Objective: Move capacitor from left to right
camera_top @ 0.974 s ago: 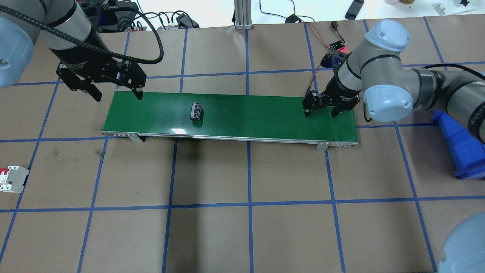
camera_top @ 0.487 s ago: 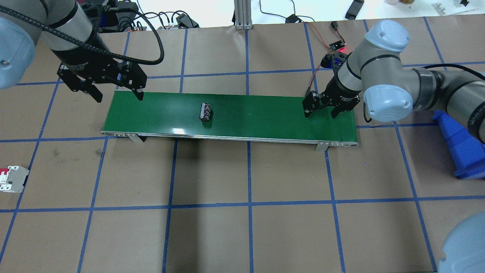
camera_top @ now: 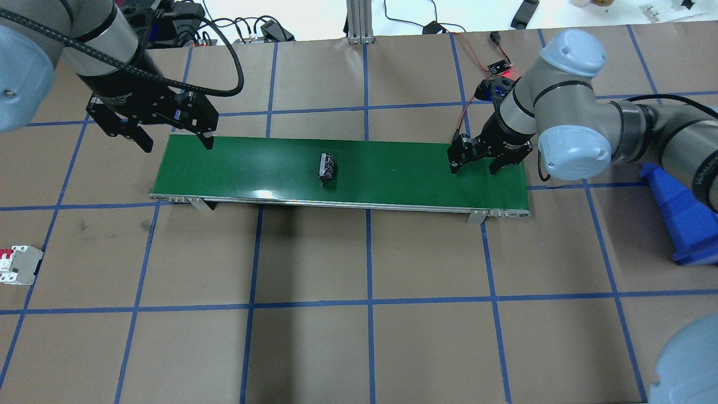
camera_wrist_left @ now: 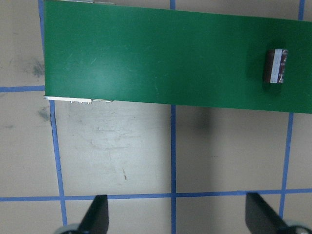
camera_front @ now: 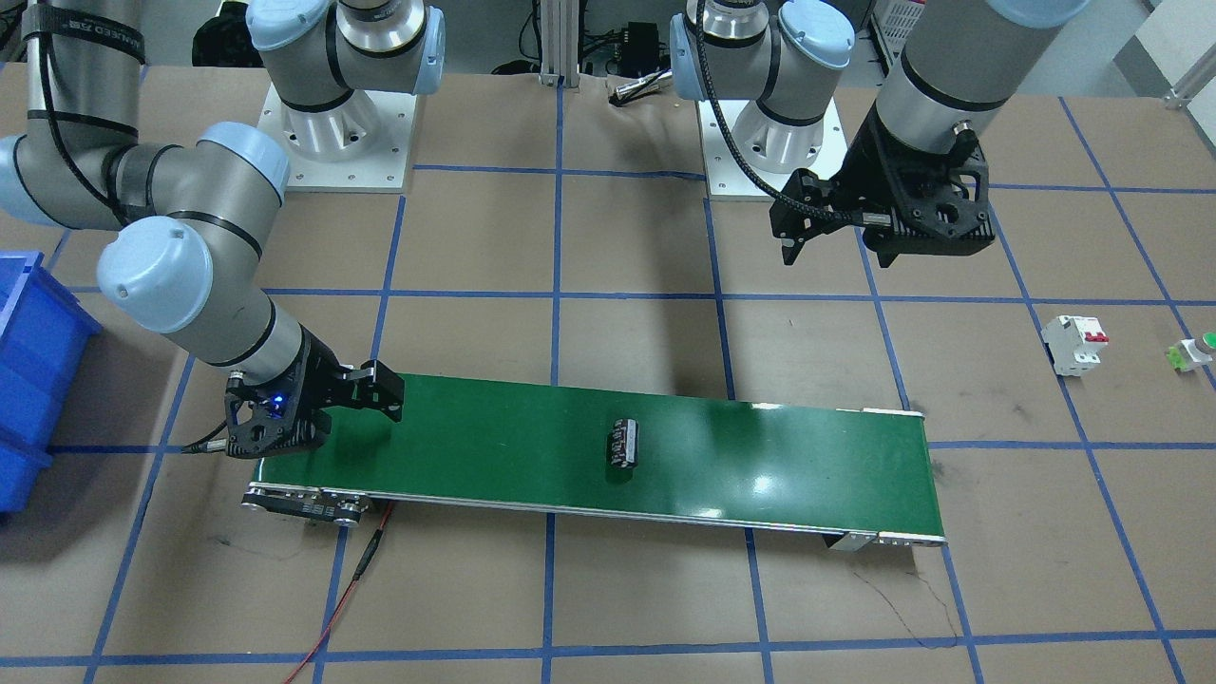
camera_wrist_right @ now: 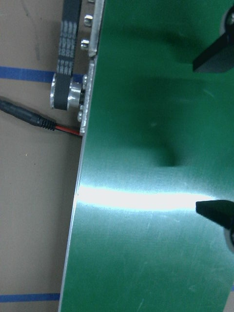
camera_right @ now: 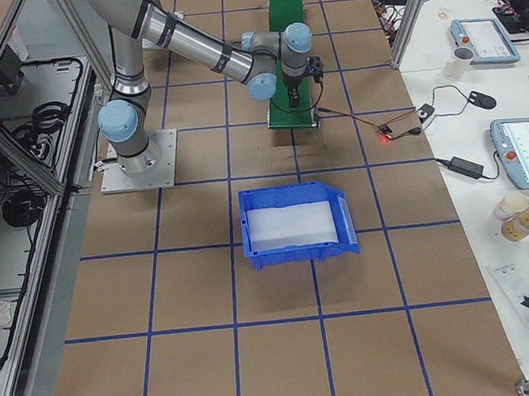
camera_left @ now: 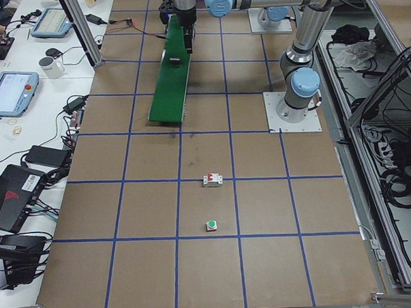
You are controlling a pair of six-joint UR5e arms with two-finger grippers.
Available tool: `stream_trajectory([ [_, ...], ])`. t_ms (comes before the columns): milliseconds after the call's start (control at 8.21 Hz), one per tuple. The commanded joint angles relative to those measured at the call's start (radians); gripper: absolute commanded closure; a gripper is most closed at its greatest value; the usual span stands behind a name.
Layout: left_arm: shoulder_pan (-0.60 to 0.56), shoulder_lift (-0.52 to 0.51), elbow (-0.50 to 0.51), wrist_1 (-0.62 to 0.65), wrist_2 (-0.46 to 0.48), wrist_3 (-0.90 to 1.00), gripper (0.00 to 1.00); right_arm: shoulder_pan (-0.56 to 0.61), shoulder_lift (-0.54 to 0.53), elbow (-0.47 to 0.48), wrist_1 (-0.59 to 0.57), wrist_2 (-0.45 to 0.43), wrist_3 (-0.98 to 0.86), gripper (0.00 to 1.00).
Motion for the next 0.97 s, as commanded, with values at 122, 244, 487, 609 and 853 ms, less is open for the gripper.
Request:
stream_trajectory([
  [122, 0.0, 0.0, 0.0, 0.0, 0.0, 0.0, 0.0, 0.0, 0.002, 0.0, -0.003, 0.002, 0.002, 0.08],
  [244, 0.0, 0.0, 0.0, 0.0, 0.0, 0.0, 0.0, 0.0, 0.002, 0.0, -0.005, 0.002, 0.002, 0.08],
  [487, 0.0, 0.0, 0.0, 0.0, 0.0, 0.0, 0.0, 0.0, 0.002, 0.0, -0.006, 0.002, 0.005, 0.08],
  [609, 0.0, 0.0, 0.0, 0.0, 0.0, 0.0, 0.0, 0.0, 0.002, 0.0, -0.008, 0.002, 0.015, 0.08],
  [853, 0.0, 0.0, 0.0, 0.0, 0.0, 0.0, 0.0, 0.0, 0.002, 0.002, -0.011, 0.002, 0.038, 0.08],
])
